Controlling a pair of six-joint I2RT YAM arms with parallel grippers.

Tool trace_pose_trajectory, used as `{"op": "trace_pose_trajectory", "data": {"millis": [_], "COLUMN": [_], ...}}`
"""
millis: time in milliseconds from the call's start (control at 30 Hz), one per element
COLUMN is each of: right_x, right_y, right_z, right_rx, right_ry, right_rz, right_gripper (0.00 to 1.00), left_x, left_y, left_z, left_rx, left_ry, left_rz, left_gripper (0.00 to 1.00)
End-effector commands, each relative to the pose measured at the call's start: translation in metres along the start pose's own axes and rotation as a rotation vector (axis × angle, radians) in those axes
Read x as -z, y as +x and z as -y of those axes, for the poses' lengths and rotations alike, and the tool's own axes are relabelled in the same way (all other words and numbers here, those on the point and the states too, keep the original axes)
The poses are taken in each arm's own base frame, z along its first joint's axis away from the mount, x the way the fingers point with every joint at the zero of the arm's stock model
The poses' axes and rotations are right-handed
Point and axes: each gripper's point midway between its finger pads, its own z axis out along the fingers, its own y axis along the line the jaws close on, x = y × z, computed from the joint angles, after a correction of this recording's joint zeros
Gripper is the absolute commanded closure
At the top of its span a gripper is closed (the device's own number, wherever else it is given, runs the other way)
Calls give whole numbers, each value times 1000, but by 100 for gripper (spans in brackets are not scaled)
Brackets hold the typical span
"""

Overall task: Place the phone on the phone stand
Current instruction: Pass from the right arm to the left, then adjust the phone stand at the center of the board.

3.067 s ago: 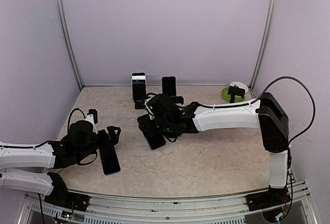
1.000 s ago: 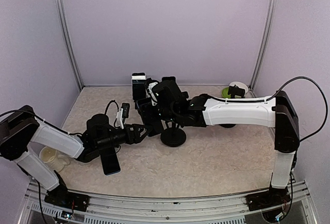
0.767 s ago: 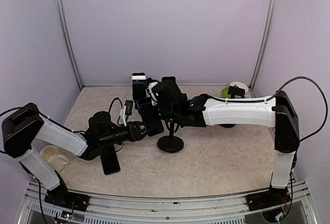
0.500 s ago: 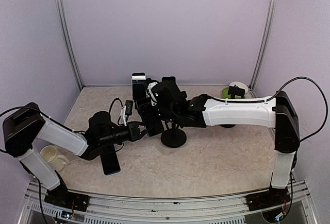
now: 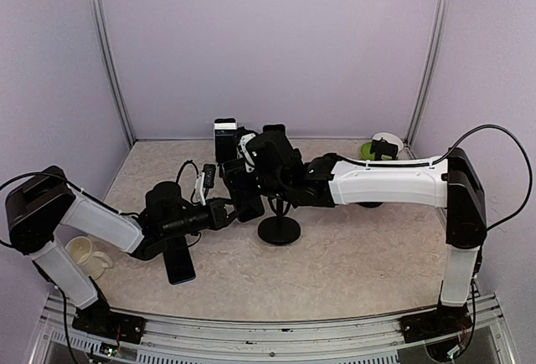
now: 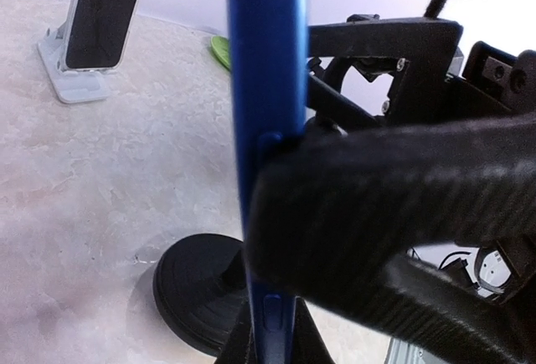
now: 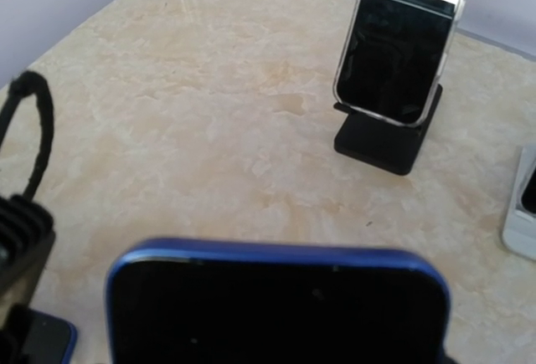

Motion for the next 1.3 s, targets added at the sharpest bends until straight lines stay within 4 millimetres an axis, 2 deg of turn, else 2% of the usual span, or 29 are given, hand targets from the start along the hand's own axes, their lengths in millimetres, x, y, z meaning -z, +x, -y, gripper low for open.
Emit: {"op": "trace_pose_trajectory", "data": {"millis": [0,200,433,633,867,1000,1100,1267], "right_x": [12,13,15,15,18,22,25,29], "right_y": [-38,-33,-18,5,22,27,37,59], "right_z": [-8,-7,-4,-1,-14,-32,-44,-45], "right_rx": [-22,-29,-47,-65,-73,-42,-11,-10], "right_ry": [-14,-23,-28,-43,-131,-211,-255,-270], "right_rz": [114,107,94,63,34,9,-33,-108], "right_gripper": [16,5,0,0,0,0,0,0], "left_x": [3,10,18,31,46,54,61,71], "left_y": [-12,-12,-12,-21,-34,-42,-48,-59], "left_z": [0,-4,-12,-26,-35,-39,-41,-39], "left_rx": [-41,-48,-61,-67,-93,-93,-89,-99], "left_ry": [-27,-50,-103,-187,-264,-299,-315,-327], "left_rz": [45,50,56,82,119,142,163,200], "left_gripper": [100,100,100,100,100,100,100,100]}}
